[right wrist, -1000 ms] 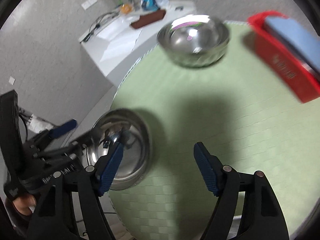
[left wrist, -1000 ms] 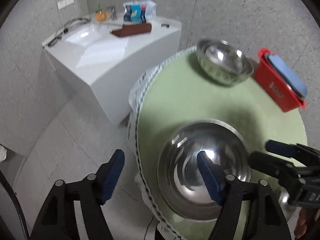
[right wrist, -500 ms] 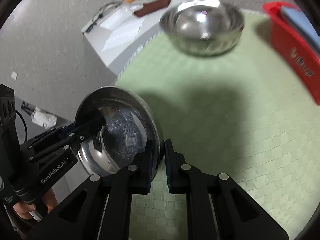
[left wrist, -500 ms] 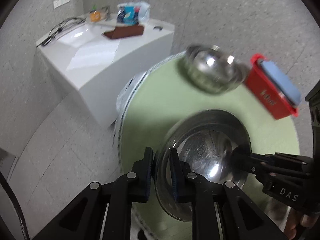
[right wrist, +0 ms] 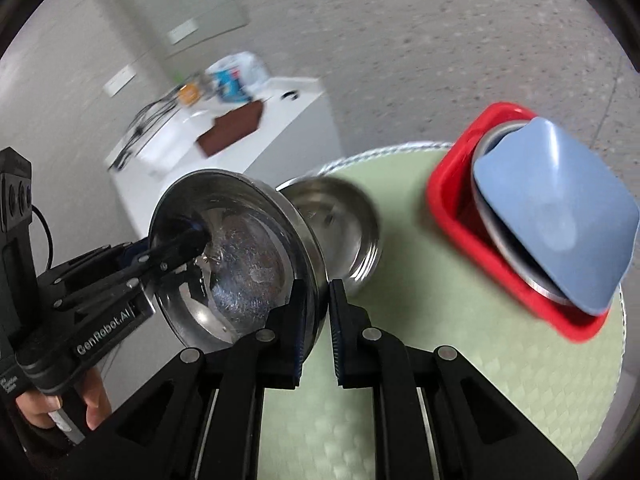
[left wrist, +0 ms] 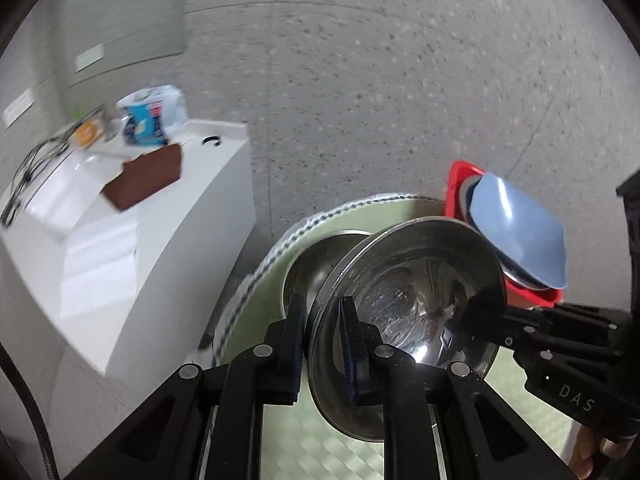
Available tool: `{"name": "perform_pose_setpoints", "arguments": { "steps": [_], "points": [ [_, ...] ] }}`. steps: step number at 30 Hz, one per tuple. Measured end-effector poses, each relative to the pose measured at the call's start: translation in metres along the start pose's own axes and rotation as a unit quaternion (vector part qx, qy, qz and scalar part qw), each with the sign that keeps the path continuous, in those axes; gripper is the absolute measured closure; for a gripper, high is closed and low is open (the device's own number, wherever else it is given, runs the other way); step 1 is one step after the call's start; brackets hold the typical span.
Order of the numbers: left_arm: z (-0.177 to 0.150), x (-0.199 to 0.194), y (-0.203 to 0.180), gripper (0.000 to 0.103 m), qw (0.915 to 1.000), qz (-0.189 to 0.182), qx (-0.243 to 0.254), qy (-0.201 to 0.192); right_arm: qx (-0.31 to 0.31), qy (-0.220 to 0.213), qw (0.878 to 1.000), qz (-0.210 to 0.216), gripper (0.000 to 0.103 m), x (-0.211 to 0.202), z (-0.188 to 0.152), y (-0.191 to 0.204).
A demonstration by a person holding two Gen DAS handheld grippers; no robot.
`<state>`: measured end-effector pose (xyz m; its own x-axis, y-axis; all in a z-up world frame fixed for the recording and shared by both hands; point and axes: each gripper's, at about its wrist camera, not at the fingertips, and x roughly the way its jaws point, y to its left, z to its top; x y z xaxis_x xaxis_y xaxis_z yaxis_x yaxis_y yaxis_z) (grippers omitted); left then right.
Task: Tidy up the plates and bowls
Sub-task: 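Grasp a medium steel bowl rim with both grippers and lift it, then set the medium steel bowl onto the steel bowl on the table, open both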
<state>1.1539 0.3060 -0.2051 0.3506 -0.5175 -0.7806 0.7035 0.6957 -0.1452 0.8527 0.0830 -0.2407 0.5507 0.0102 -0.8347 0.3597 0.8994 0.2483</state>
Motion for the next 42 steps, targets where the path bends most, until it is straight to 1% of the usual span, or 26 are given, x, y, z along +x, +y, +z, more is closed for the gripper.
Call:
{"name": "perform_pose_setpoints", "arguments": {
  "steps": [4, 6, 12, 18, 20, 21, 23, 24, 26, 27, 28, 30, 31, 32, 33, 34, 35, 37, 39, 42],
  "points": [
    [0.018, 0.040, 0.015, 0.090, 0.9994, -0.013, 0.018, 0.028, 0.025, 0.010, 0.999, -0.039, 0.092, 0.027, 0.015, -0.003],
    [0.023, 0.060, 0.022, 0.090, 0.9987, -0.016, 0.022, 0.044, 0.031, 0.017, 0.998, -0.050, 0.092, 0.035, 0.017, -0.008],
    [0.029, 0.090, 0.038, 0.090, 0.9966, -0.028, 0.032, 0.070, 0.040, 0.035, 0.995, -0.081, 0.092, 0.058, 0.020, -0.013],
    [0.030, 0.112, 0.046, 0.089, 0.9953, -0.035, 0.024, 0.087, 0.040, 0.050, 0.993, -0.100, 0.092, 0.074, 0.022, -0.013],
    [0.029, 0.113, 0.048, 0.083, 0.9953, -0.040, 0.022, 0.085, 0.038, 0.051, 0.993, -0.102, 0.090, 0.077, 0.022, -0.012],
    [0.032, 0.117, 0.045, 0.083, 0.9953, -0.039, 0.022, 0.086, 0.035, 0.049, 0.992, -0.107, 0.090, 0.078, 0.022, -0.011],
    [0.033, 0.118, 0.040, 0.077, 0.9956, -0.039, 0.026, 0.081, 0.031, 0.047, 0.992, -0.111, 0.089, 0.081, 0.023, -0.010],
    [0.034, 0.123, 0.035, 0.076, 0.9957, -0.038, 0.026, 0.080, 0.028, 0.045, 0.992, -0.112, 0.089, 0.082, 0.023, -0.010],
    [0.032, 0.121, 0.034, 0.074, 0.9960, -0.036, 0.019, 0.079, 0.027, 0.041, 0.993, -0.106, 0.083, 0.082, 0.023, -0.010],
    [0.031, 0.120, 0.032, 0.074, 0.9963, -0.034, 0.016, 0.077, 0.028, 0.040, 0.994, -0.098, 0.077, 0.081, 0.023, -0.011],
    [0.030, 0.117, 0.031, 0.073, 0.9966, -0.031, 0.013, 0.075, 0.028, 0.034, 0.995, -0.087, 0.067, 0.079, 0.022, -0.010],
    [0.028, 0.107, 0.030, 0.072, 0.9977, -0.023, 0.001, 0.063, 0.022, 0.022, 0.997, -0.077, 0.063, 0.073, 0.021, -0.007],
    [0.026, 0.100, 0.029, 0.069, 0.9983, -0.020, -0.004, 0.055, 0.018, 0.015, 0.997, -0.075, 0.056, 0.069, 0.021, -0.007],
    [0.025, 0.094, 0.029, 0.058, 0.9988, -0.005, -0.010, 0.047, 0.016, 0.006, 0.997, -0.077, 0.051, 0.063, 0.020, -0.007],
    [0.023, 0.087, 0.028, 0.050, 0.9991, 0.013, -0.015, 0.038, 0.015, -0.001, 0.997, -0.079, 0.040, 0.058, 0.019, -0.008],
    [0.020, 0.078, 0.028, 0.034, 0.9991, 0.027, -0.020, 0.026, 0.017, -0.010, 0.997, -0.076, 0.034, 0.050, 0.017, -0.012],
    [0.017, 0.067, 0.026, 0.025, 0.9989, 0.036, -0.027, 0.010, 0.019, -0.016, 0.997, -0.071, 0.032, 0.045, 0.015, -0.014],
    [0.008, 0.047, 0.018, 0.025, 0.9983, 0.042, -0.038, -0.011, 0.020, -0.024, 0.998, -0.063, 0.030, 0.030, 0.010, -0.020],
    [-0.005, 0.030, 0.005, 0.025, 0.9977, 0.048, -0.043, -0.021, 0.013, -0.033, 0.998, -0.057, 0.030, 0.011, -0.001, -0.025],
    [-0.029, 0.003, -0.021, 0.020, 0.9967, 0.048, -0.051, -0.040, 0.000, -0.042, 0.998, -0.050, 0.029, -0.018, -0.022, -0.031]
  ]
}}
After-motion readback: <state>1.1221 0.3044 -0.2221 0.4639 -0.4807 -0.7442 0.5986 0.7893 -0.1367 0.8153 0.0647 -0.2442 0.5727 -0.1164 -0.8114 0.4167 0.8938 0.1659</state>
